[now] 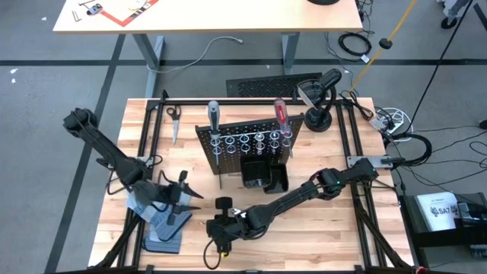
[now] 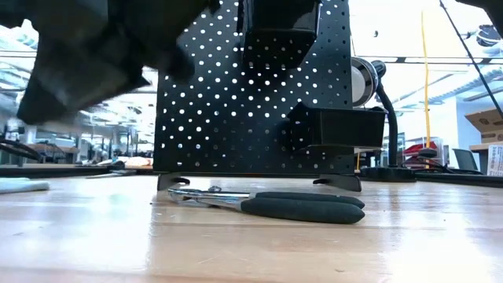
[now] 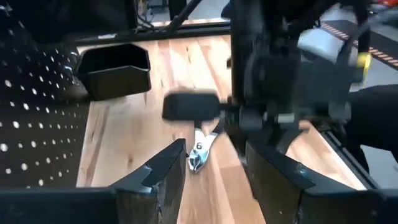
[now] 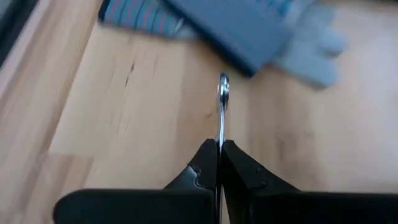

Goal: Hang tools onto peg board
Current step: Hang the silver wrench on the black peg board

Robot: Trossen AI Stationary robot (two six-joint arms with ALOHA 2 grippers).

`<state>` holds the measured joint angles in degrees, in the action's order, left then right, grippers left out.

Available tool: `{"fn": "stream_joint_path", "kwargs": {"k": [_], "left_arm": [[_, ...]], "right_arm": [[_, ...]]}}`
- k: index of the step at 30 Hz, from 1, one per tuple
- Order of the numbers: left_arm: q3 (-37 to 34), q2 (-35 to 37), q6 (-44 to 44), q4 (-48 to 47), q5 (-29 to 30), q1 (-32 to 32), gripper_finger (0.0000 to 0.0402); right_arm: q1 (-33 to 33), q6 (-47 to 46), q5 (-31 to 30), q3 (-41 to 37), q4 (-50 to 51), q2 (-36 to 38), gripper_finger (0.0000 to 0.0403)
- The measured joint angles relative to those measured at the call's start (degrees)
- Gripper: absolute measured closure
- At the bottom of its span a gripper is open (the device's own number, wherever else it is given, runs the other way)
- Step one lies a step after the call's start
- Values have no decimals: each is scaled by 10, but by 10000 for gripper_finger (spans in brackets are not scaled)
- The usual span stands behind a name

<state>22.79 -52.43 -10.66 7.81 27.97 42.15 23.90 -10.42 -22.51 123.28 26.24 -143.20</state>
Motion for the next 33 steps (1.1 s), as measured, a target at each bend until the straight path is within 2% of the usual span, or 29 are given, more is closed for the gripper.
{"fn": "stream_joint_path", "kwargs": {"k": [8, 15, 19, 26, 33], "left_arm": [[-53, 80, 6, 14, 0, 4, 227], [-94, 137, 5, 37, 2, 4, 226], [-102, 147, 2, 38, 7, 4, 226], [-103, 147, 1, 36, 12, 3, 226], [-103, 147, 1, 37, 27, 3, 226]], "right_arm": [[14, 34, -73, 0, -10, 41, 402], [17, 41, -90, 0, 9, 60, 402], [17, 38, -118, 0, 42, 78, 402], [34, 19, -244, 0, 97, 139, 402], [74, 61, -305, 0, 78, 192, 402]]}}
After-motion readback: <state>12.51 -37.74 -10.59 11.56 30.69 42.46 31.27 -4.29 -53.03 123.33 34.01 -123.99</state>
